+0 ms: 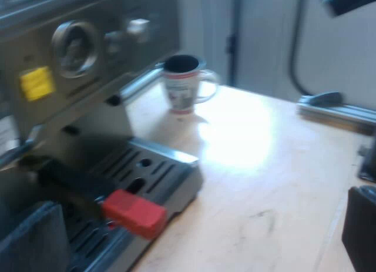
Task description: Place mug into machine
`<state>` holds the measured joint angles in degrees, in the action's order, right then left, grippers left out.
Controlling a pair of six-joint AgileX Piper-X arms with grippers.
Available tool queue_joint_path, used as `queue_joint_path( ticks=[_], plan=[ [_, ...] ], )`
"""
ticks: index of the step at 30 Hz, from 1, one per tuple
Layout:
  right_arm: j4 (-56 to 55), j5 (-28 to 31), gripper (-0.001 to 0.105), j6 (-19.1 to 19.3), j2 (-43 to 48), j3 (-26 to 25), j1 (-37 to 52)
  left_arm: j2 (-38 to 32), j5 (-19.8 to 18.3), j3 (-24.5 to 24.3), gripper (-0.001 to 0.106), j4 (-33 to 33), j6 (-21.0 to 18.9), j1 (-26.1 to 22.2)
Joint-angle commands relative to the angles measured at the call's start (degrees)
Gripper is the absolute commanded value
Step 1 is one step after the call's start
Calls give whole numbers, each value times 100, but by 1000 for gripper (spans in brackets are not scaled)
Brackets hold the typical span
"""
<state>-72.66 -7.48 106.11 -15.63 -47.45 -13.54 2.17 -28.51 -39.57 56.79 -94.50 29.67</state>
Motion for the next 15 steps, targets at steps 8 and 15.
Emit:
queue_joint_path(
  ticks=[8, 15],
  plan=[
    [7, -40, 60, 81, -10, -8, -15, 12, -993, 510, 97, -207, -202, 61],
    [89, 518, 60, 100, -10, 392, -15, 12, -1036, 925, 95, -487, -294, 61]
  ],
)
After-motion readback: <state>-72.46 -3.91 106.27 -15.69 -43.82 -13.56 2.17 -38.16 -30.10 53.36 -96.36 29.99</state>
